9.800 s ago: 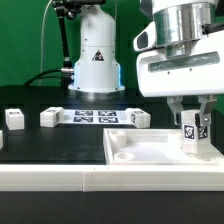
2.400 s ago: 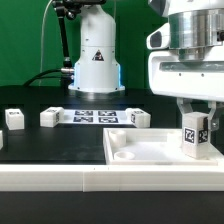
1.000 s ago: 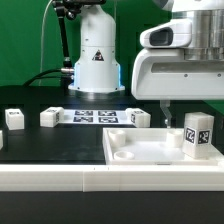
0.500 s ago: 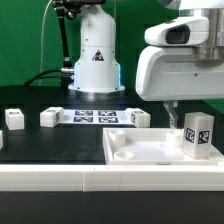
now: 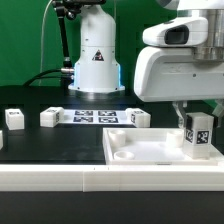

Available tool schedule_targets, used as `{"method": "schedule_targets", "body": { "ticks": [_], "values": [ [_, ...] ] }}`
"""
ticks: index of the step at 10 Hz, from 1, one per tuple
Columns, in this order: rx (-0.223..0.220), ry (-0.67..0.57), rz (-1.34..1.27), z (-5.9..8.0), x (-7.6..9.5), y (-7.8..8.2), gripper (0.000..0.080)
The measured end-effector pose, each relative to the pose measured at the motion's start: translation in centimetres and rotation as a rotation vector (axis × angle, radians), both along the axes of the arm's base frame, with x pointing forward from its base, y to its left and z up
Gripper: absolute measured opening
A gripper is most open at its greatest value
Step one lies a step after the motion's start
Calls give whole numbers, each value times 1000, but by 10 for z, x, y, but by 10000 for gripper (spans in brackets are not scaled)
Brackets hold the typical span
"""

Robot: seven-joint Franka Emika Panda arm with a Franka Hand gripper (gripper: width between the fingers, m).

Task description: Assemble one leg

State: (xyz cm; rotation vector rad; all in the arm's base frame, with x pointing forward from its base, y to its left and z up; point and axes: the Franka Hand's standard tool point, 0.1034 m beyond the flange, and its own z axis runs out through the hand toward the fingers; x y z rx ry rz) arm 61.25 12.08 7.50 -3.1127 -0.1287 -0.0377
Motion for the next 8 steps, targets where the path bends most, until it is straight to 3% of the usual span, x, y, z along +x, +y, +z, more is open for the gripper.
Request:
{"method": "schedule_targets", "body": {
  "ticks": [4,8],
  "values": [
    [17,-1,-285,0,1,-1,289],
    [48,-60,-762,-1,-1,0,291]
  ]
}}
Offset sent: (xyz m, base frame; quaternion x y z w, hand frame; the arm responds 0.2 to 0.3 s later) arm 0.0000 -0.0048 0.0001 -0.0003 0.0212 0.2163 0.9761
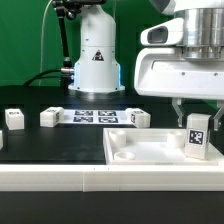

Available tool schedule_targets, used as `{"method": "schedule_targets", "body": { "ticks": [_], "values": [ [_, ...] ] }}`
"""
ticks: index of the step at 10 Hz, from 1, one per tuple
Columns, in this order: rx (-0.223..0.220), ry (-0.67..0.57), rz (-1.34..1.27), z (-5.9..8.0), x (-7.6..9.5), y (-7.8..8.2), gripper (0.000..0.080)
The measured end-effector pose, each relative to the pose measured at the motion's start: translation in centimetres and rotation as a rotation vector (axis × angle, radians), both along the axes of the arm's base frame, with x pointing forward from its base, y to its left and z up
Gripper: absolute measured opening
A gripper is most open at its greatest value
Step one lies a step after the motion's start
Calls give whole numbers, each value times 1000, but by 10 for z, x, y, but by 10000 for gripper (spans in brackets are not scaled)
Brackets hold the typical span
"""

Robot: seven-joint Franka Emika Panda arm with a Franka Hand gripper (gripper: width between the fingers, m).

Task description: Assemble one leg

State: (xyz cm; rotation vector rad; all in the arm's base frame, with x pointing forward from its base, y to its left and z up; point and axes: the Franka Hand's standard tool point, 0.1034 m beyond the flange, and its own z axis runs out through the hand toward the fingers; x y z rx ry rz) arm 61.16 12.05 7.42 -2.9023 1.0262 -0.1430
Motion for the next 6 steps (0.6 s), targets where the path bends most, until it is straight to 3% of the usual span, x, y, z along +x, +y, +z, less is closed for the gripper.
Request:
{"method": "schedule_targets", "body": {
  "ticks": [6],
  "values": [
    [131,-4,-672,0,2,-5,291]
  ]
}}
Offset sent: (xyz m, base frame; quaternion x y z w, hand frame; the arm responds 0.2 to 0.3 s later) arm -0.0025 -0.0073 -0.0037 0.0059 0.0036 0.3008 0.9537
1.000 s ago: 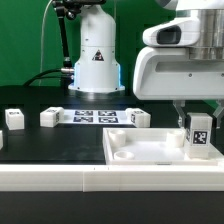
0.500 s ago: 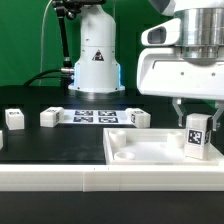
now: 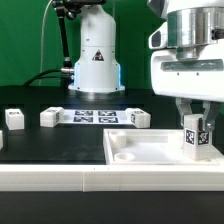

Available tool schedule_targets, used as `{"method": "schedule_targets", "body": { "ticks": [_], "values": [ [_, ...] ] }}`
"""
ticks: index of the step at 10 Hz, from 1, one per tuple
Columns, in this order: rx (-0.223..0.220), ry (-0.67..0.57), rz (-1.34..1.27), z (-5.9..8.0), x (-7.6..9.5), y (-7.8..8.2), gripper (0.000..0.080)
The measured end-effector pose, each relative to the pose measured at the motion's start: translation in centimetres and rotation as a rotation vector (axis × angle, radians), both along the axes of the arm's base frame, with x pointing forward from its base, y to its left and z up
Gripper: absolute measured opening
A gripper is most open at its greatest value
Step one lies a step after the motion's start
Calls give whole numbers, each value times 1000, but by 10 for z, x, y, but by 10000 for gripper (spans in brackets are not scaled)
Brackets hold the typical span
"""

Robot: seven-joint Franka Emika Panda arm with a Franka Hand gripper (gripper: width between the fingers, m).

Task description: Assemble one leg

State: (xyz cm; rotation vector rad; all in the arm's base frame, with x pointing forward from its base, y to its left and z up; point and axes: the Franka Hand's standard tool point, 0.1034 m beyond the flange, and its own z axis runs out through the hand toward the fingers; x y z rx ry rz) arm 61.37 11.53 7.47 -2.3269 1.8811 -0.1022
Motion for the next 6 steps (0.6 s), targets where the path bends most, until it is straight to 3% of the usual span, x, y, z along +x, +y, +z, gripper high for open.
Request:
{"method": "schedule_targets", "body": {
  "ticks": [2,5,6],
  "values": [
    [30,9,-107,0,0,-1,291],
    [41,11,-134,0,0,-1,291],
    [35,8,-101,-1,0,-2,415]
  ]
}}
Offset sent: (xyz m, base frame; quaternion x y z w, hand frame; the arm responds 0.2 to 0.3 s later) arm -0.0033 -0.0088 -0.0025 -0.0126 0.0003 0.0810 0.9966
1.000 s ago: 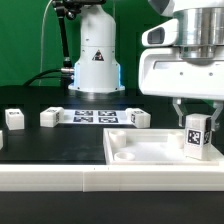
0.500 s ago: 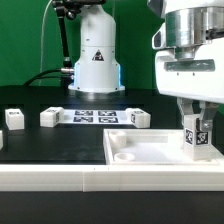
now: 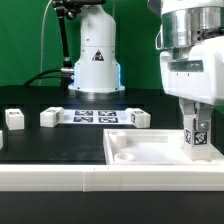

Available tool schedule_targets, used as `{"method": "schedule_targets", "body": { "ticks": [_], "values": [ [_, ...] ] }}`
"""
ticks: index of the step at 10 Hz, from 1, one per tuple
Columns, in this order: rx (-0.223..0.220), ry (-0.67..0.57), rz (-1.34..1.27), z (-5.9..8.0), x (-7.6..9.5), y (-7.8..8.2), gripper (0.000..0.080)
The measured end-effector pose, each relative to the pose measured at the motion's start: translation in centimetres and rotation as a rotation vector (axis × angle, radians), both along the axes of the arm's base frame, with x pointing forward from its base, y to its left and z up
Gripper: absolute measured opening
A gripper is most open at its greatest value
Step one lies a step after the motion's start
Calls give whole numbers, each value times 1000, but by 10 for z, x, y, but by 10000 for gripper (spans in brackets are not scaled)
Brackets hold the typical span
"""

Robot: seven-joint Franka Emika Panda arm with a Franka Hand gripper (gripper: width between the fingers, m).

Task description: Assemble one leg

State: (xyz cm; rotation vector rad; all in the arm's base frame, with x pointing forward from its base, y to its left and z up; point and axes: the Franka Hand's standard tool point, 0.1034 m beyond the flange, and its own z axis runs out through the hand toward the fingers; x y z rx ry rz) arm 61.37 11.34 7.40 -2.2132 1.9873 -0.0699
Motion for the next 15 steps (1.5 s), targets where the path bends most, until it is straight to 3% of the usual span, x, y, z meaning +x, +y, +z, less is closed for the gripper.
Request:
{"method": "schedule_targets", "body": {
  "ticks": [1,2,3,7,10,15],
  "values": [
    [-10,-6,71,-1,0,-2,572],
    [-12,-7,91,-1,0,-2,572],
    [-30,-13,200,-1,0,-2,633],
    [-74,34,697,-2,9,9,649],
    [-104,12,950,-4,10,2,649],
    [-152,-12,1244,-3,11,5,649]
  ]
}}
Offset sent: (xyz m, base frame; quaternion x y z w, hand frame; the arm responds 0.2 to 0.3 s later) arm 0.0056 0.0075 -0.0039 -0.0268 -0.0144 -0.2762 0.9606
